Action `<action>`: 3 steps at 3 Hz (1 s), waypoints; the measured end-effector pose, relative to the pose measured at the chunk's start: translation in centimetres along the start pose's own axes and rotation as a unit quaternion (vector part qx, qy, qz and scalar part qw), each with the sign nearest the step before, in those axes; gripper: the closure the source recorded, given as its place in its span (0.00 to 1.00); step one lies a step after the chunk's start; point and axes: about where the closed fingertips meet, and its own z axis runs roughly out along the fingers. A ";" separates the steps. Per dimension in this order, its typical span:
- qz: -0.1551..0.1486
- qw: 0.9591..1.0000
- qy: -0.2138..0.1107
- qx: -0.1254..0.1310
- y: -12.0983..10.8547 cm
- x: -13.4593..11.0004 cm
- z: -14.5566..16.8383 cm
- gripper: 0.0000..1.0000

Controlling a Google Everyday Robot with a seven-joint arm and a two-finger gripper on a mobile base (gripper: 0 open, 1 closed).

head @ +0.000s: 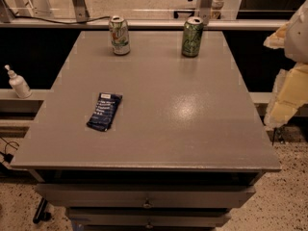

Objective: Move rxbar blueberry near green can

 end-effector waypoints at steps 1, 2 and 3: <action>0.000 1.000 0.000 0.000 0.0 0.0 0.0 0.00; 0.026 0.999 -0.035 -0.020 0.3 -0.7 1.2 0.00; 0.062 0.992 -0.095 -0.046 0.7 -3.2 2.9 0.00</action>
Offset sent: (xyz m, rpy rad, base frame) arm 0.0074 0.0257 -0.0331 0.2624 0.1003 -0.0666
